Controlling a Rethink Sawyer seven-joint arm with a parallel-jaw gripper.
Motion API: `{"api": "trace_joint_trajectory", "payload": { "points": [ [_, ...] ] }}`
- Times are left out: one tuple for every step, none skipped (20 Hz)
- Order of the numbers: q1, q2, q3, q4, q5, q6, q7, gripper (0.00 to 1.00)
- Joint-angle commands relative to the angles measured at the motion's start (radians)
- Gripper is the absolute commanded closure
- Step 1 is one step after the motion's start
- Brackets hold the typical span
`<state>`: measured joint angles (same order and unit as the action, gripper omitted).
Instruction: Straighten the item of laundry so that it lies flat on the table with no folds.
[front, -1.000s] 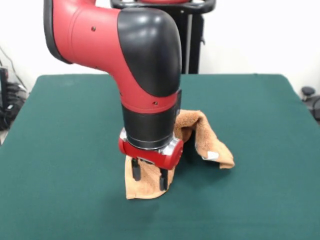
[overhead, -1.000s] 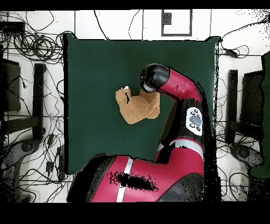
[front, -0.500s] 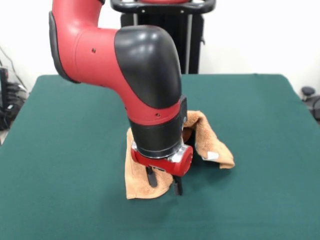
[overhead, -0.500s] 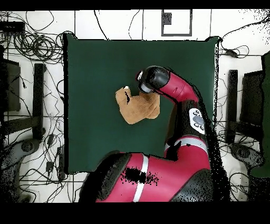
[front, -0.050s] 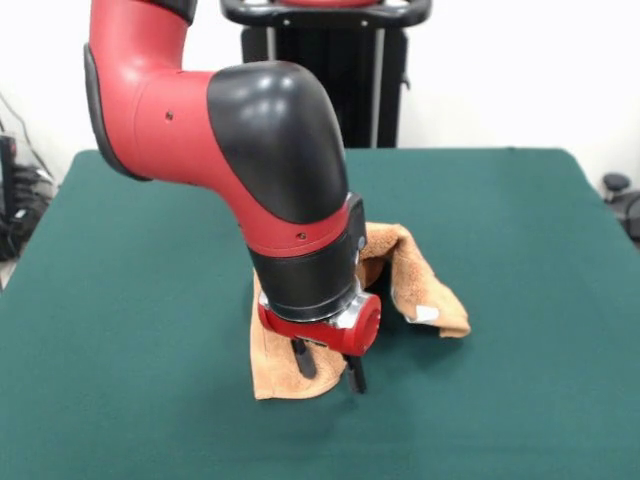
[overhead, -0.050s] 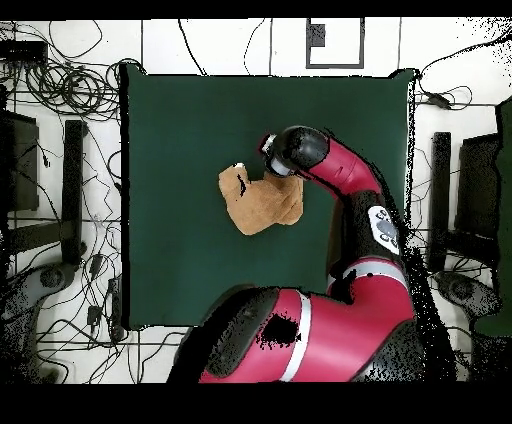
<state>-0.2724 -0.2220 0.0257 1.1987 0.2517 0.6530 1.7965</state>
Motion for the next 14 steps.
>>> {"api": "trace_joint_trajectory", "payload": {
  "points": [
    [-0.009,0.051,0.16,0.113,-0.082,0.021,-0.108,0.0],
    [-0.007,0.05,0.158,0.112,-0.086,0.03,-0.103,0.0],
    [-0.007,0.048,0.157,0.112,-0.095,0.036,-0.103,0.0],
    [-0.005,0.048,0.156,0.111,-0.101,0.042,-0.097,0.0],
    [-0.001,0.047,0.151,0.108,-0.109,0.055,-0.09,0.0],
    [0.005,0.047,0.145,0.104,-0.118,0.063,-0.078,0.0],
    [0.011,0.047,0.139,0.096,-0.131,0.075,-0.076,0.0],
    [0.017,0.047,0.134,0.091,-0.138,0.082,-0.069,0.0],
    [0.023,0.046,0.128,0.09,-0.146,0.083,-0.061,0.0],
    [0.027,0.047,0.126,0.086,-0.159,0.069,-0.06,0.0],
    [0.031,0.048,0.123,0.082,-0.172,0.056,-0.06,0.0],
    [0.035,0.049,0.121,0.076,-0.18,0.046,-0.056,0.0],
    [0.032,0.046,0.127,0.083,-0.188,0.024,-0.062,0.0],
    [0.029,0.045,0.131,0.085,-0.193,0.013,-0.063,0.0]
  ]
}}
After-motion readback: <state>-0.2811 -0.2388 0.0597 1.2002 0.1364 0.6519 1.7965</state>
